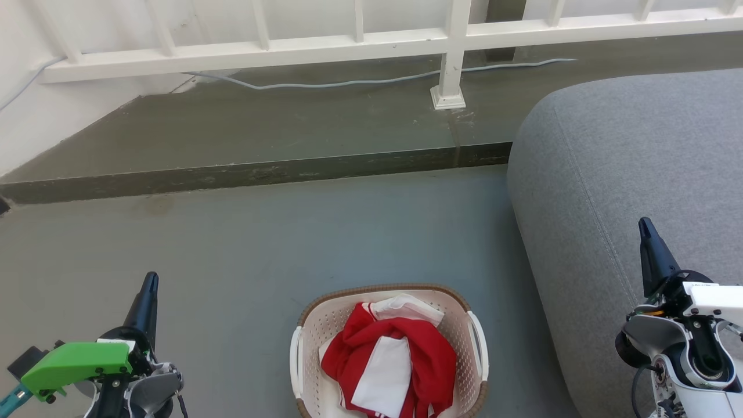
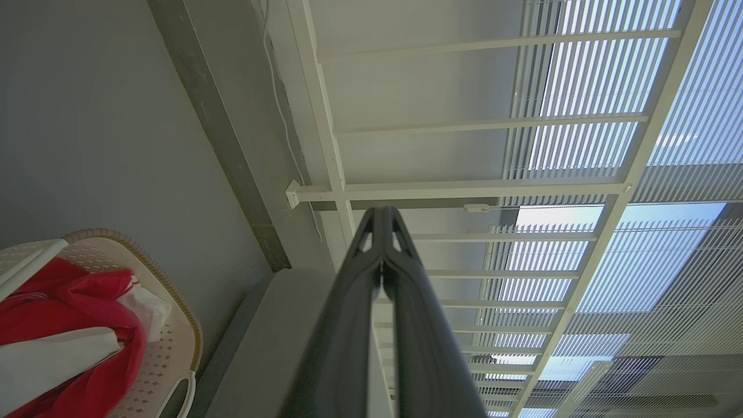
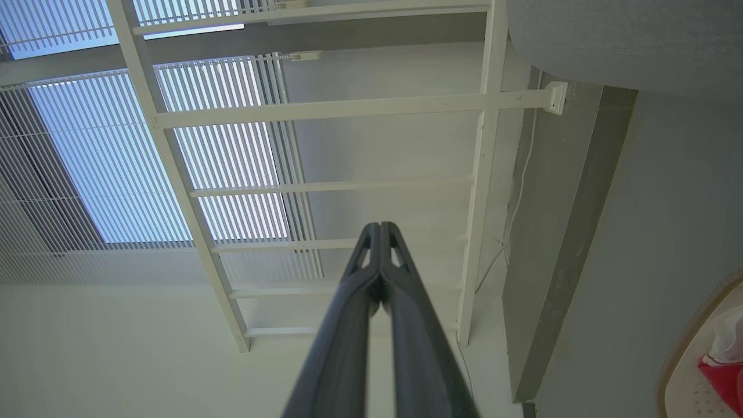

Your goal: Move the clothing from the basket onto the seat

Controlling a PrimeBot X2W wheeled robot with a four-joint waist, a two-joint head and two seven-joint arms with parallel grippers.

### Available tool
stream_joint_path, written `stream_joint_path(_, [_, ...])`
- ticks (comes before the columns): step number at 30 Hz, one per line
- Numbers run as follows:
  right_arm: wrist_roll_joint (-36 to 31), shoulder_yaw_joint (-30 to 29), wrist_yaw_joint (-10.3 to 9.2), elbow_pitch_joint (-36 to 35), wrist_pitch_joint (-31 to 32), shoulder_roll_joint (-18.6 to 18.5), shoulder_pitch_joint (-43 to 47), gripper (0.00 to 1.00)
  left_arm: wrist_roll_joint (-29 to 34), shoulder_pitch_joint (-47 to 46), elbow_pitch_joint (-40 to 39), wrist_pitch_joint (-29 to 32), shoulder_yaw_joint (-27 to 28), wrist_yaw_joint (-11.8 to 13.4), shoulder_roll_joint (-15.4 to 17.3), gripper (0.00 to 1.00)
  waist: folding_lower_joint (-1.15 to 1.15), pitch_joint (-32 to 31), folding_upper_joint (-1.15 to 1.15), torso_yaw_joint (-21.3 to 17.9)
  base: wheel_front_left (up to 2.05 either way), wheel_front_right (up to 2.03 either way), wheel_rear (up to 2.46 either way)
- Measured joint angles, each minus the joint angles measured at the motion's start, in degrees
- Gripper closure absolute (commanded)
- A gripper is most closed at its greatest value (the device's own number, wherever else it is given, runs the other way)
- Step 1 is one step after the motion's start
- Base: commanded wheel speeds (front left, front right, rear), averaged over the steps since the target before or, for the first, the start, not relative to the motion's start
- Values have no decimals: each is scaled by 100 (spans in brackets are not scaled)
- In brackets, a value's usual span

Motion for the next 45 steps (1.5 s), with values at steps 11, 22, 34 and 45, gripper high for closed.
stream_joint_path(11, [4,7,-29,126,-1,37,59,0,12,44,126,-1,-25,7,-59,0,0,0,0,0,0,0,0])
stream_joint_path(22, [-89,7,-30,87,-68,71,185,0,52,138,71,-60,-64,7,-89,0,0,0,0,0,0,0,0])
stream_joint_path(34, [-922,168,-30,-144,-372,-221,185,0,820,124,-137,-374,-281,7,56,0,0,5,0,5,0,0,0])
stream_joint_path(45, [-2039,458,-44,-276,-575,-461,185,0,1878,93,-237,-587,-538,74,276,0,0,-8,0,21,0,0,0])
